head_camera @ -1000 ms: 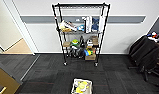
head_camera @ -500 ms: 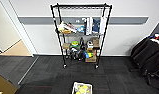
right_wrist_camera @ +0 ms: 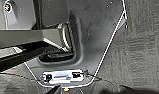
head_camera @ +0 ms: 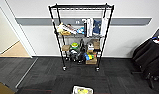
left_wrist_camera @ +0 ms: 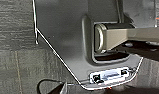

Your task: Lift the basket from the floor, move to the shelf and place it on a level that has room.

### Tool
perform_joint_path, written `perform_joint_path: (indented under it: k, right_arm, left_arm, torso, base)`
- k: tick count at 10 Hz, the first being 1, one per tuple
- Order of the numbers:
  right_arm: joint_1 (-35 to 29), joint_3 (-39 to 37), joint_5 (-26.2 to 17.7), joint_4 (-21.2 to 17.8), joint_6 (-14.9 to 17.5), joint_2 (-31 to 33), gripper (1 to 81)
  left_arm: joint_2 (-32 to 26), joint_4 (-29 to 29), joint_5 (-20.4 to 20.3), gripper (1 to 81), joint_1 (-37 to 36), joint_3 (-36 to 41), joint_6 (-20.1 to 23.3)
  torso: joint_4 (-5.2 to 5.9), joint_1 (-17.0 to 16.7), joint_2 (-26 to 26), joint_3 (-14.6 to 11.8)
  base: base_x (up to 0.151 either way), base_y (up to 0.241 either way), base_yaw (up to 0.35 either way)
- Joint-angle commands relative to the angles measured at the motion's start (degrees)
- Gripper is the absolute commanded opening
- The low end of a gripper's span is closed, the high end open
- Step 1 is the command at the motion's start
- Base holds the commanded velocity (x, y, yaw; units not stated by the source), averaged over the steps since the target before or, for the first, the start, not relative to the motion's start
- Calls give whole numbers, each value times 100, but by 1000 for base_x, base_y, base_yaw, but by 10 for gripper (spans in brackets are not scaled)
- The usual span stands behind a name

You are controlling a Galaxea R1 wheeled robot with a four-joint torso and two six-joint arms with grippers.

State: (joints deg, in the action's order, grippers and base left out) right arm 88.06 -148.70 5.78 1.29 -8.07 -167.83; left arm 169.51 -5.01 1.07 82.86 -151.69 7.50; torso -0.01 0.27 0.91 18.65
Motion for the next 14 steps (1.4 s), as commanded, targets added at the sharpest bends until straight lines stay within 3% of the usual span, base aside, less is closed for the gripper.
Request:
perform_joint_path:
  k: [1,6,13,14]
  right_arm:
    - [-12,-166,-420,20,-2,-60,811]
    - [-12,-176,-420,20,-2,-60,811]
    - [-100,106,-420,-15,-2,45,811]
    - [-118,211,-420,-6,-2,98,811]
  left_arm:
    - [-22,-44,446,811,-46,-1,33]
    - [-22,-61,446,811,-46,-1,33]
    - [-127,-70,446,811,-72,78,-11]
    - [-198,-79,446,811,-98,166,-38]
  torso:
    - [0,0,0,0]
    - [0,-2,0,0]
    - [0,0,-2,2]
    - [0,369,571,2]
  base:
    - [116,0,0]
    - [74,0,0]
    - [0,0,0]
    - [0,0,0]
